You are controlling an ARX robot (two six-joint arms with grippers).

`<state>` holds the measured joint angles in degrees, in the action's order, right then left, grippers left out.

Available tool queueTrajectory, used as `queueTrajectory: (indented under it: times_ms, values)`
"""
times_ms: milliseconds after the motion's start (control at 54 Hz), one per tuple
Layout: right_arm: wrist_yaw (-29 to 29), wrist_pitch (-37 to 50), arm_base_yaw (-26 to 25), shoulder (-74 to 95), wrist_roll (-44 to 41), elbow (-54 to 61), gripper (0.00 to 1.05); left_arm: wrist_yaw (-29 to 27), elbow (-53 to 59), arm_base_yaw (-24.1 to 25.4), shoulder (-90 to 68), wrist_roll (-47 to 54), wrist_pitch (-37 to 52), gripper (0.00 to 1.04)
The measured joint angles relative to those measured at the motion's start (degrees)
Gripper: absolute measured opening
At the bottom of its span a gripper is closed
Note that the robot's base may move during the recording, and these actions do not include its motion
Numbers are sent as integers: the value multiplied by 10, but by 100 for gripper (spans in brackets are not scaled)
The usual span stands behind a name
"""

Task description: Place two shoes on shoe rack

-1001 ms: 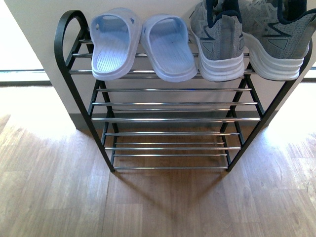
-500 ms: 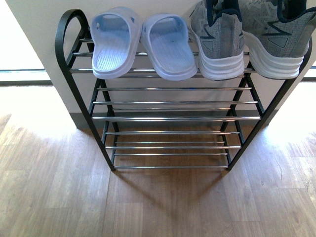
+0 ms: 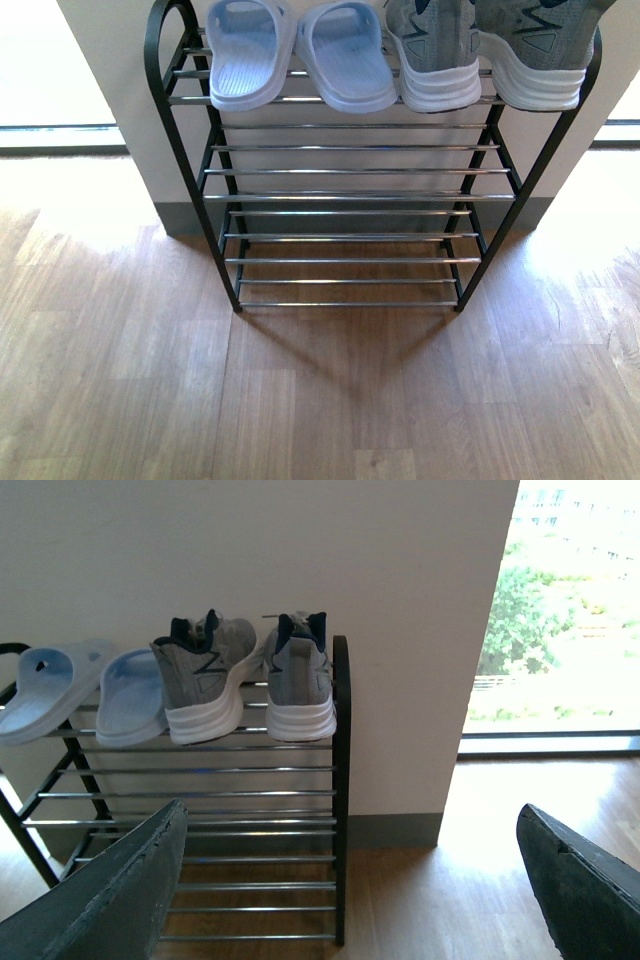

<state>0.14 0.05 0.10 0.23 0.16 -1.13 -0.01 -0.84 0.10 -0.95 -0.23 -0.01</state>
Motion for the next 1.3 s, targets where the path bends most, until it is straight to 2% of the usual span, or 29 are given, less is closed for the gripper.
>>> queueTrajectory:
  times_ms: [1297]
  values:
    - [0, 0, 0, 0, 0, 0, 96, 0, 0, 0, 0, 0, 0, 95]
